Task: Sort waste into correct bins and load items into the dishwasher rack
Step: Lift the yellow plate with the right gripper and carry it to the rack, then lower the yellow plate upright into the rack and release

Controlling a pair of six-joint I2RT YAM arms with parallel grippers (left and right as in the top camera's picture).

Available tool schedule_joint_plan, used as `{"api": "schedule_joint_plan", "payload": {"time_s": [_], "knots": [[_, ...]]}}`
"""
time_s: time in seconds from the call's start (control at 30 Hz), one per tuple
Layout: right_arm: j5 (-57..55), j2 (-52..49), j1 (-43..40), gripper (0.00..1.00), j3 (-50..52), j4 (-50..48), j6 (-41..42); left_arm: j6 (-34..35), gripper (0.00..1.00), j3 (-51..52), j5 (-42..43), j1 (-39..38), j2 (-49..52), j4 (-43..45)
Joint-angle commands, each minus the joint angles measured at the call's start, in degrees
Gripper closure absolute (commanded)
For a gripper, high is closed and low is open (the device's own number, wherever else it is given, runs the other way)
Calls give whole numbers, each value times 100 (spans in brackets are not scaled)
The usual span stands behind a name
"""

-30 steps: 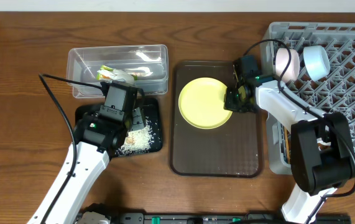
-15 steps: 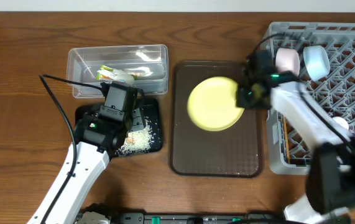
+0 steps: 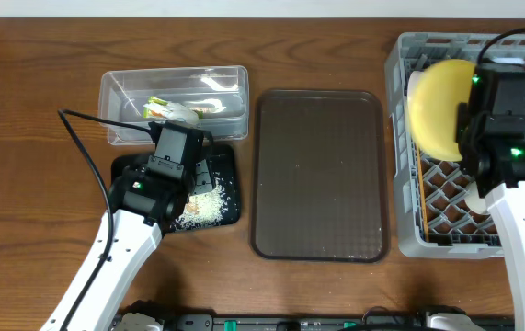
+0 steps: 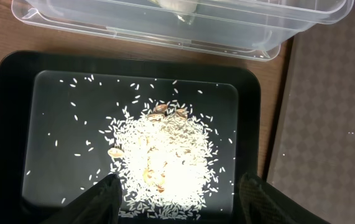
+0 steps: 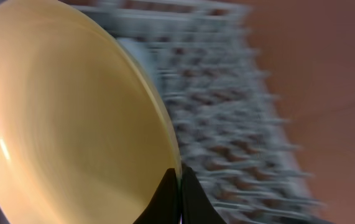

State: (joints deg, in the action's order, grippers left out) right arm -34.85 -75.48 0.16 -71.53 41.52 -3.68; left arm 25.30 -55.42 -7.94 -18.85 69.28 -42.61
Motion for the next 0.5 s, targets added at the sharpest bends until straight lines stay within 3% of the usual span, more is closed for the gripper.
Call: {"api": "schedule_joint_plan", "payload": {"time_s": [0.0, 0.23, 0.37, 0.47], "knots": [[-1478, 13, -138, 99, -83, -35, -627, 11, 36, -31, -111, 20, -4, -17], [-1508, -87, -199, 99, -66, 221, -590, 11, 36, -31, -111, 20, -4, -20], [-1541, -304, -197, 99, -57, 457, -76, 11, 36, -31, -109, 17, -4, -17], [-933, -511, -192, 99, -57, 527, 199, 11, 36, -31, -109, 20, -4, -17]]}}
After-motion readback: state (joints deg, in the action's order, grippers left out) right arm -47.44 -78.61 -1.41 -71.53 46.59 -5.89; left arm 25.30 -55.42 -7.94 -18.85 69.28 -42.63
